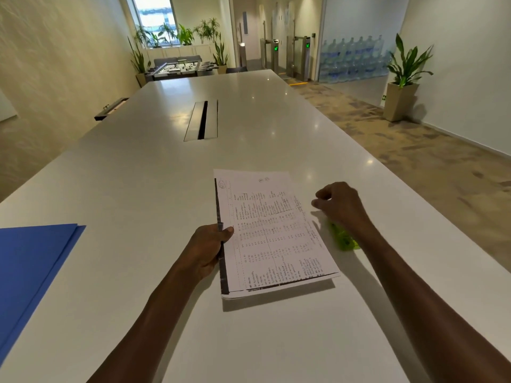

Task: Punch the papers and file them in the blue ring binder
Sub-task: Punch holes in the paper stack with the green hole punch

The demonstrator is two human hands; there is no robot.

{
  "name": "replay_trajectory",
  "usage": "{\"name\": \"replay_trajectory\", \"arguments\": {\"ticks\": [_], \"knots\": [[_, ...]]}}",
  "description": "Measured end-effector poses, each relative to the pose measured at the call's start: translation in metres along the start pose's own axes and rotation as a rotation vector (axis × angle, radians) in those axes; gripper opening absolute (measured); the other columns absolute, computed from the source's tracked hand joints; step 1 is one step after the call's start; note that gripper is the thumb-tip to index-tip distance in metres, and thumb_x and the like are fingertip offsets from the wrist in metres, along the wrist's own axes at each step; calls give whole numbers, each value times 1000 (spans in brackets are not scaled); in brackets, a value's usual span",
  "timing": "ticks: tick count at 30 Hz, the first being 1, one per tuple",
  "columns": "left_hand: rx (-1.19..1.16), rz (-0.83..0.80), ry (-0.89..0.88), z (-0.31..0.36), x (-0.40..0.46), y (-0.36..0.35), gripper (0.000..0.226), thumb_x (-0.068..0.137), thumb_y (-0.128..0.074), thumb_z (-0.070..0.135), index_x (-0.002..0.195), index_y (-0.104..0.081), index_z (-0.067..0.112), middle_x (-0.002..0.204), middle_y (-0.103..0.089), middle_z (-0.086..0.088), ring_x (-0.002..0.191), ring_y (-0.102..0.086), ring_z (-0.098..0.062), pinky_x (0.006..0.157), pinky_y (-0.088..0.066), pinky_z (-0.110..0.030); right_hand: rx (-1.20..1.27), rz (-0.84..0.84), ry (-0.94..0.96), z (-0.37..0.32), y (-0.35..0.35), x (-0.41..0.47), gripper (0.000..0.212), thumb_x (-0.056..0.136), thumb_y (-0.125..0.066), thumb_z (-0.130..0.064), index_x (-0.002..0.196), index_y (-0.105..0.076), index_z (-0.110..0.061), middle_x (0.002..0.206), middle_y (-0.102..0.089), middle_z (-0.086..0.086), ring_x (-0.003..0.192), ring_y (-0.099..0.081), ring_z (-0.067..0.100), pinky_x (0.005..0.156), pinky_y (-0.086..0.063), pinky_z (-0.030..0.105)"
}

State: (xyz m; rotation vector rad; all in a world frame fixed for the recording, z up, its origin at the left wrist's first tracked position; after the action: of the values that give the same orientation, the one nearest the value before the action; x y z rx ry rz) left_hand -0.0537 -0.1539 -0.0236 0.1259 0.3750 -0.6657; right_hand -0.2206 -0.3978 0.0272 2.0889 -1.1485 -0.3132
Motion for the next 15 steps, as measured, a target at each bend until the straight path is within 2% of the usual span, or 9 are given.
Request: {"name": "replay_trajectory", "arguments": {"ticks": [3,5,6,8,12,15], "knots": [[2,-16,-11,-3,1,-4,15,97,-56,9,106,-68,6,99,-76,-8,89,-73,-27,73,-60,-38,-163,51,31,12,21,10,31,81,-73,-22,105,-69,-4,107,-69,12,101,-63,29,84,-46,31],[-11,-38,-17,-5,0,-9,14,97,-55,7,98,-69,9,90,-78,-4,79,-75,-21,61,-61,-30,-246,15,-26,23,31,17,33,79,-73,-25,103,-69,-4,106,-69,12,101,-62,31,78,-44,30],[-10,-42,-15,-5,0,-12,14,97,-55,7,97,-70,9,91,-78,-4,79,-75,-21,59,-60,-29,-274,-26,-73,29,34,19,34,77,-74,-28,101,-69,-5,105,-69,12,100,-63,31,76,-44,30],[-3,-47,-10,-8,0,-18,14,97,-56,8,99,-70,10,97,-77,-5,83,-75,-23,63,-61,-31,-299,-108,-129,40,37,20,34,75,-76,-31,98,-70,-6,101,-70,12,97,-63,31,75,-48,31],[8,-76,11,-13,0,-33,14,97,-56,10,101,-69,11,98,-77,-5,86,-75,-25,68,-61,-35,-252,-167,-112,50,35,16,25,78,-74,-24,93,-74,-4,88,-71,15,81,-64,28,68,-48,30],[19,-78,27,-16,0,-42,14,97,-56,11,102,-69,11,97,-77,-5,84,-75,-26,67,-62,-35,-218,-154,-89,51,34,15,23,79,-73,-22,93,-75,-4,91,-73,16,89,-67,32,72,-51,33]]}}
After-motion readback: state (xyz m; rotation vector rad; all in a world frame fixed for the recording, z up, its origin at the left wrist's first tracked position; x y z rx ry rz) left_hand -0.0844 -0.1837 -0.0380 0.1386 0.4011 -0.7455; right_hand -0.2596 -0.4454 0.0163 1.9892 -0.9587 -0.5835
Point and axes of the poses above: each hand's wrist, its own x-axis towards the middle knuckle, its own y-axis out of the back of the hand, z = x × y, the point moved 4 cm from there along x, towards the middle knuckle
